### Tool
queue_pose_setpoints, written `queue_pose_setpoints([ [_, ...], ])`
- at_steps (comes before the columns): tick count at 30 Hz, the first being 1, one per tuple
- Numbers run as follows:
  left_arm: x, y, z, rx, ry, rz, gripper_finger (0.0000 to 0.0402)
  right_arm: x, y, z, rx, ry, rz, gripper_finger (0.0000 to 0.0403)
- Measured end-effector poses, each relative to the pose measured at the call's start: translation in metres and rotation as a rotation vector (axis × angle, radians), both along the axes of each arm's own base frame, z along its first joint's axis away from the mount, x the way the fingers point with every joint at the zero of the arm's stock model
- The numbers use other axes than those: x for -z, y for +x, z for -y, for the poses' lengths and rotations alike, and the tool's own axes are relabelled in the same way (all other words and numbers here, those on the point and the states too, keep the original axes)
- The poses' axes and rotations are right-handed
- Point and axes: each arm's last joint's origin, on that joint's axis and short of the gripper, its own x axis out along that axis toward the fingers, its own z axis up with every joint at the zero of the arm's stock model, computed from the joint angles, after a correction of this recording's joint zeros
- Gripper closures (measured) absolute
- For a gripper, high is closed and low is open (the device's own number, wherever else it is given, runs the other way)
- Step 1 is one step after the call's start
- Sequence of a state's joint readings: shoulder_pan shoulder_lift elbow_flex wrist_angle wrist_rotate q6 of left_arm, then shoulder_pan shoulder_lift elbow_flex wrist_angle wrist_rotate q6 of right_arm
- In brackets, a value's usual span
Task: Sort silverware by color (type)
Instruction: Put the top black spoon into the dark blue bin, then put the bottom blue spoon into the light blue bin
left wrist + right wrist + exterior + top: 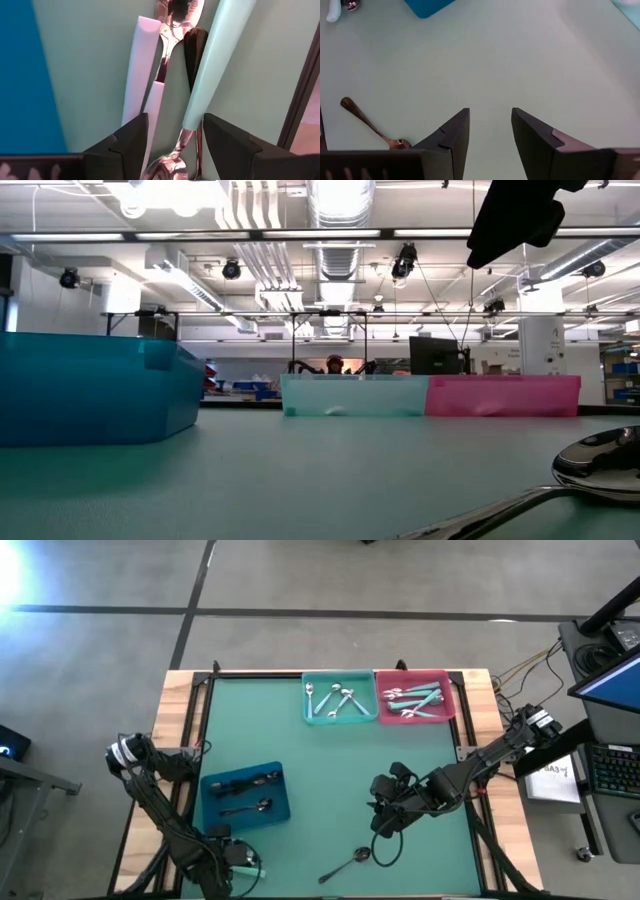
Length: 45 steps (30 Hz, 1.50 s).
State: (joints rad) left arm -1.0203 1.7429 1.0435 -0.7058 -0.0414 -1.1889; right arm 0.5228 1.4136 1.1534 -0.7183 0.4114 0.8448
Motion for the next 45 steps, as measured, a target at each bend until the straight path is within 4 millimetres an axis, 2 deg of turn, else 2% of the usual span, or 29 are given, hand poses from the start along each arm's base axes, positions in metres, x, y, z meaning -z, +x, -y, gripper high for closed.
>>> queue_pose_setpoints([
  [9,-0.004,0.000,-0.001,0.000,-0.005,0.001,0.0224,0.000,0.000,0.000,0.000,0.000,0.000,0.0266],
  [25,0.005,0.004,-0.012,0.003,0.005,-0.005,0.0224,0.000,0.000,0.000,0.000,0.000,0.000,0.0266],
  [33,0.005,0.005,-0.001,0.014,-0.119,-0.018,0.0224,0.000,0.000,0.000,0.000,0.000,0.001,0.0266],
  [45,0.003,0.002,0.002,0.037,-0.104,-0.009,0.0245,0.000,0.000,0.000,0.000,0.000,0.000,0.0266],
])
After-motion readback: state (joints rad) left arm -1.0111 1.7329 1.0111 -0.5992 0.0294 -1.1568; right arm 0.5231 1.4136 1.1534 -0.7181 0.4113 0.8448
